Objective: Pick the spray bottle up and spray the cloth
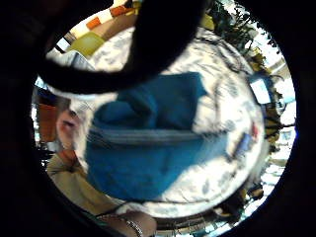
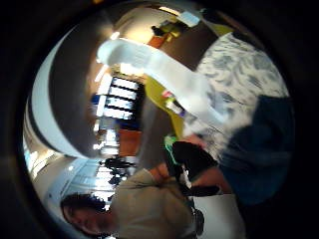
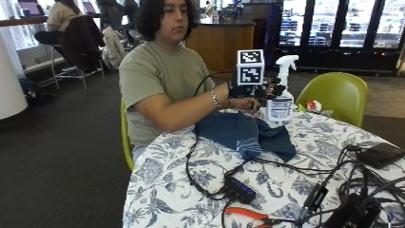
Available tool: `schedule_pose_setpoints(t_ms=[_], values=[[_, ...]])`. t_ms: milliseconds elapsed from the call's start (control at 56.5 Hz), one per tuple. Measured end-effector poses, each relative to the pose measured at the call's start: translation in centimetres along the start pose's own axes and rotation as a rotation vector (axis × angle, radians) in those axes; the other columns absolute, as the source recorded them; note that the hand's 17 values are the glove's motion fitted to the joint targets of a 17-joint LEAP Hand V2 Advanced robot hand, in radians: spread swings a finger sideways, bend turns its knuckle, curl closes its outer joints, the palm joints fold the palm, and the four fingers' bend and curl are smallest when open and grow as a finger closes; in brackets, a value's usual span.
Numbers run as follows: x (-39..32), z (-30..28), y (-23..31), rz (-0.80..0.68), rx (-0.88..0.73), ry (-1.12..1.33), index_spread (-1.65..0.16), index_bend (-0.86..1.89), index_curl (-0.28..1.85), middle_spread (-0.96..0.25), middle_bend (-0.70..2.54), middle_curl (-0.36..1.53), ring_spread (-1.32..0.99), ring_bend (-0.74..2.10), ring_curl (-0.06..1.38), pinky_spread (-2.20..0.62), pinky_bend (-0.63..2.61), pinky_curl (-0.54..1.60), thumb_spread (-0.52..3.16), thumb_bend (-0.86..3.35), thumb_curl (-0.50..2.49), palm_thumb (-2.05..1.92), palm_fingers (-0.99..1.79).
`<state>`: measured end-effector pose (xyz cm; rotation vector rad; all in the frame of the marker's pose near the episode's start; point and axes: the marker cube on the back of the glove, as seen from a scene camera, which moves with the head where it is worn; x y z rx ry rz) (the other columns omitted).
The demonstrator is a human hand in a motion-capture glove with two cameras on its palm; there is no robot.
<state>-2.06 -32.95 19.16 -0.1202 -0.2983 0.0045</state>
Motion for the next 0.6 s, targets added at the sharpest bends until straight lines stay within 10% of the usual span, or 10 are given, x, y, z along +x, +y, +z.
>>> schedule_pose_setpoints(t_ms=[602], values=[[-1.2,-6.1,7.6,0.143,0.031,0.329,-0.45,0.16,0.31,0.02,0.19,0.33,0.0,0.24,0.3,0.21,0.23,0.33,1.01,-0.02,0.38,0.51,0.19]])
